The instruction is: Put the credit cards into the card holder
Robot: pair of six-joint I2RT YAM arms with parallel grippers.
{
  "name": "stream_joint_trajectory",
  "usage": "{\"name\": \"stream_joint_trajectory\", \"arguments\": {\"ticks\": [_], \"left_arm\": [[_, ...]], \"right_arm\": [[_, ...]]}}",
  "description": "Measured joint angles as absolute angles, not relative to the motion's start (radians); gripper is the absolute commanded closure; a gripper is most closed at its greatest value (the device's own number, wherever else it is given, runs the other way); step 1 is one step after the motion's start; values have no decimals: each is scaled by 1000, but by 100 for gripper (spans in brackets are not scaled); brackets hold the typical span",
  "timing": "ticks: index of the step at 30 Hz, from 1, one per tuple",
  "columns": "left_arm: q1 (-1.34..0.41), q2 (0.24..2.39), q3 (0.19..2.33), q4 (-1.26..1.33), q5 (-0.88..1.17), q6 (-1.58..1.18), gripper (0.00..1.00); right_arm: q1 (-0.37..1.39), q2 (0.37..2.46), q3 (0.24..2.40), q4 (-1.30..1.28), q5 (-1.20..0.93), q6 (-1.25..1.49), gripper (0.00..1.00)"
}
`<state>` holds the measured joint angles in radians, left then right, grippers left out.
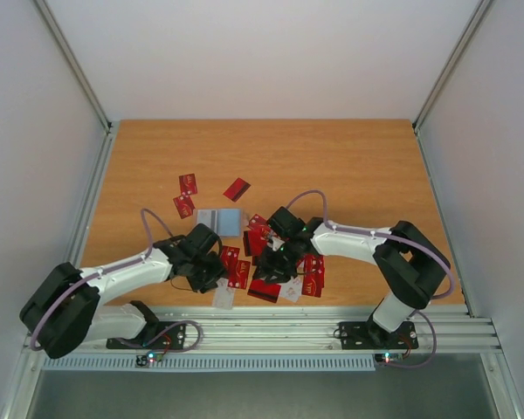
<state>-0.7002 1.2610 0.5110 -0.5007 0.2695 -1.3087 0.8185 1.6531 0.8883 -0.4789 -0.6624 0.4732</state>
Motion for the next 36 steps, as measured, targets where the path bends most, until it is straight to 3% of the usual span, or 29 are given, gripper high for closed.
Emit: {"name": "stream_joint_trajectory", "arguments": {"ticks": [8, 18, 23, 31, 36], "left_arm": [[-706, 1216, 496, -484, 276, -1303, 51], [-709, 1051, 570, -827, 189, -1203, 51], [-709, 1069, 628, -888, 200, -1062, 58], [-708, 1155, 590, -841, 252, -880, 60], [-707, 1179, 587, -804, 285, -802, 60]], "right_arm": [[850, 1625, 881, -431, -617, 553, 61], [990, 1591, 871, -347, -590, 688, 59], [1077, 1592, 837, -249, -575, 797, 58], [1158, 1654, 656, 31, -474, 994, 57], [1200, 1705, 657, 159, -407, 1054, 57]]}}
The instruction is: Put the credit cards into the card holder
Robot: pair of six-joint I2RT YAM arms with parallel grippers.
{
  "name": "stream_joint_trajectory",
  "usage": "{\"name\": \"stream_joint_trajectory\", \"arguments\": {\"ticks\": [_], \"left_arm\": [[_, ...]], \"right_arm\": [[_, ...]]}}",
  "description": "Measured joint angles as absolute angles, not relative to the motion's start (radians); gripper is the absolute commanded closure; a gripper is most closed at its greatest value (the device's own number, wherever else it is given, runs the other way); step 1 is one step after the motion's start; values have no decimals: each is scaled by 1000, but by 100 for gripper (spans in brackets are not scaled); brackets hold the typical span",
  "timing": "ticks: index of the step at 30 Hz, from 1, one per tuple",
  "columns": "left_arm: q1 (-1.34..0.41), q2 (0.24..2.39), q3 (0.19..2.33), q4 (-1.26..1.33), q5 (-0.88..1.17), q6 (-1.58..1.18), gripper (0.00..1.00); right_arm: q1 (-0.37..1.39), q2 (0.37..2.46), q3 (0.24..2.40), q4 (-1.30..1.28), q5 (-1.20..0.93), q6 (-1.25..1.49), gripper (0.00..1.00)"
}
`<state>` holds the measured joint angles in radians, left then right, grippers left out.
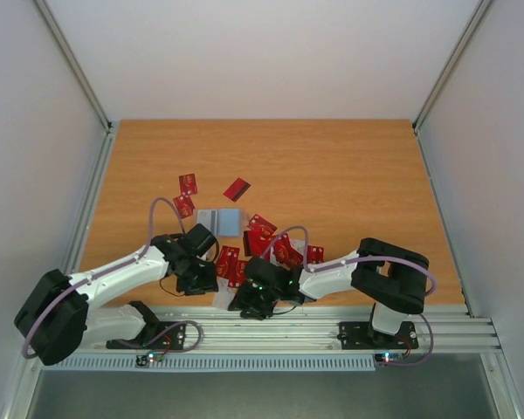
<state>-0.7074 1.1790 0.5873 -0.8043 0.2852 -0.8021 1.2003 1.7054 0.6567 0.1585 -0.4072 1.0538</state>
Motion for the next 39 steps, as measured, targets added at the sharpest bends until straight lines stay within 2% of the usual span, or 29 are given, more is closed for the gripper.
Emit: {"name": "stream_joint_trajectory", "arguments": {"ticks": [7, 15, 23, 39], "left_arm": [[-707, 1239, 587, -779, 304, -764, 64], [-705, 1291, 564, -725, 345, -750, 72], [-702, 1312, 563, -696, 395, -751, 74], [-701, 1323, 562, -683, 428, -751, 75]], "right_arm": [[1237, 1759, 671, 277, -358, 1107, 56], [1259, 1795, 689, 337, -325, 1129, 57], [1266, 1800, 689, 352, -306, 1135, 61], [1267, 1765, 790, 138, -252, 1033, 73]]}}
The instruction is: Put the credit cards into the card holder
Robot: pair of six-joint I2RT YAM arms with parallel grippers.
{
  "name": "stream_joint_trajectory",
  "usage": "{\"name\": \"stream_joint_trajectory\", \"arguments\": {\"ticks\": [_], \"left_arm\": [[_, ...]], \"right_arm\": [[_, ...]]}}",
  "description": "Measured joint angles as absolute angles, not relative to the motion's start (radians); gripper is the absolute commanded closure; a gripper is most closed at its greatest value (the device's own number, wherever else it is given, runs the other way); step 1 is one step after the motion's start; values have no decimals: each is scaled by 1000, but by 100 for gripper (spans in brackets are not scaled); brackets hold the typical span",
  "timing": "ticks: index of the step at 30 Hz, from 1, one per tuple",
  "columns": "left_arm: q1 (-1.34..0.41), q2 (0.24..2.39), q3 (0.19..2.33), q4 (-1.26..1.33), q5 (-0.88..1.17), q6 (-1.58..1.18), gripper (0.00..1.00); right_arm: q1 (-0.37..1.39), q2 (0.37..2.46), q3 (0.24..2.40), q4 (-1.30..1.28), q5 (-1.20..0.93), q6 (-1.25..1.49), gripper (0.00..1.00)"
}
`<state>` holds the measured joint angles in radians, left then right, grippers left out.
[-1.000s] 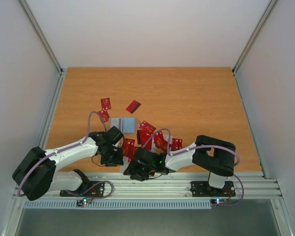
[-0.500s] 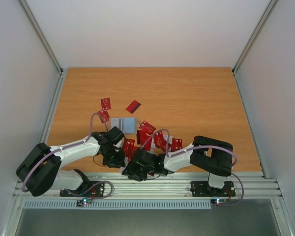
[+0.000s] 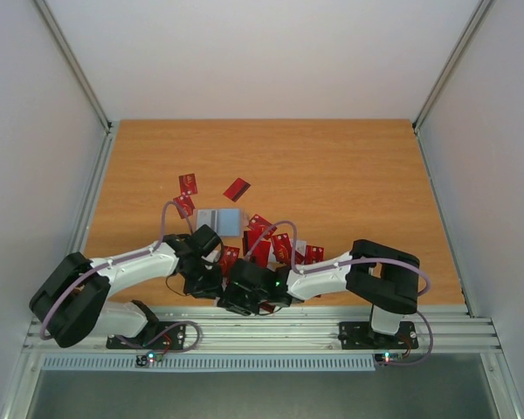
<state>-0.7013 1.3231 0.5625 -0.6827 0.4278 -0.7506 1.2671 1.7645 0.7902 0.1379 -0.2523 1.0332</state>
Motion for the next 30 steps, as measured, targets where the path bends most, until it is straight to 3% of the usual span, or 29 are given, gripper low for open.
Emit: {"name": "stream_joint_trajectory", "arguments": {"ticks": [18, 24, 30], "left_arm": [[-701, 1320, 559, -676, 438, -751, 74], [-702, 1291, 559, -686, 431, -751, 67], [-702, 1237, 595, -733, 405, -747, 52]], "right_arm": [[1267, 1761, 880, -64, -226, 979, 99], [1262, 1724, 898, -136, -216, 975, 99], [1250, 1643, 899, -279, -197, 973, 99]]}}
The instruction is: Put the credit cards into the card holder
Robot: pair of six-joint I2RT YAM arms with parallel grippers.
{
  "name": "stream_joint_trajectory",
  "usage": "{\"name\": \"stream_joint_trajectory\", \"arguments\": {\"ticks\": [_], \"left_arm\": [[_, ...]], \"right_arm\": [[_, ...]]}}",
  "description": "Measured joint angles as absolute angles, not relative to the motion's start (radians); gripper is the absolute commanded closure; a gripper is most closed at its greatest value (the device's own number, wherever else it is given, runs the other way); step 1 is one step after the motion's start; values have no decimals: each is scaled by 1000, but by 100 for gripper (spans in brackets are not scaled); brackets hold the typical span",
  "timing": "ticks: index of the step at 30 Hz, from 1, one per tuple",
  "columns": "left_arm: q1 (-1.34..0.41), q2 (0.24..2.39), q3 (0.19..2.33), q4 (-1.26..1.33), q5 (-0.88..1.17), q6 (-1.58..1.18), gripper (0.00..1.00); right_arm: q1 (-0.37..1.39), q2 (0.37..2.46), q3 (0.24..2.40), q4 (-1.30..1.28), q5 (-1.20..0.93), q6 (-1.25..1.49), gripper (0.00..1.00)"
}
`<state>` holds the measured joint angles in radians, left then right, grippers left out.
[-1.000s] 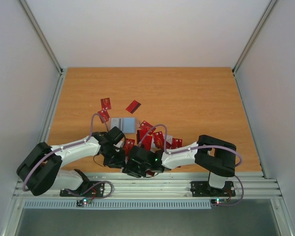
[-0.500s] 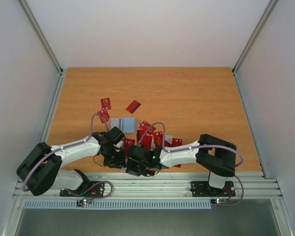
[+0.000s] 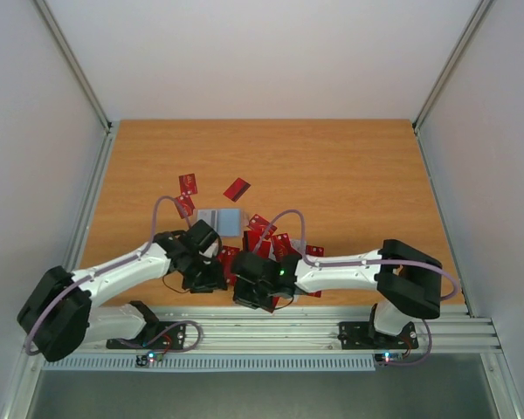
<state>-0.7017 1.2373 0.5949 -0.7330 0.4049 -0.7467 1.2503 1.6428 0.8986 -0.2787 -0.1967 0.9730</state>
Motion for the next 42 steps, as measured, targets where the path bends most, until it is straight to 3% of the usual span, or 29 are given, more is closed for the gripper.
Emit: {"name": "stream_joint_trajectory", "arguments": {"ticks": [10, 16, 24, 30, 42], "left_arm": [[-687, 1086, 810, -915, 302, -687, 24], [-598, 1052, 979, -1010, 274, -593, 20], [-485, 1071, 1235, -1023, 418, -515, 26], [-427, 1087, 1266, -898, 601, -601, 31], [-399, 1113, 1232, -480, 816, -911, 46]], "right_arm": [[1199, 1493, 911, -483, -208, 876, 99], [1042, 1363, 1002, -590, -275, 722, 99], [773, 1257, 1127, -651, -497, 524, 99], [636, 1256, 1206, -600, -709, 462, 99], [588, 1319, 1278, -348, -978, 494, 99]]}}
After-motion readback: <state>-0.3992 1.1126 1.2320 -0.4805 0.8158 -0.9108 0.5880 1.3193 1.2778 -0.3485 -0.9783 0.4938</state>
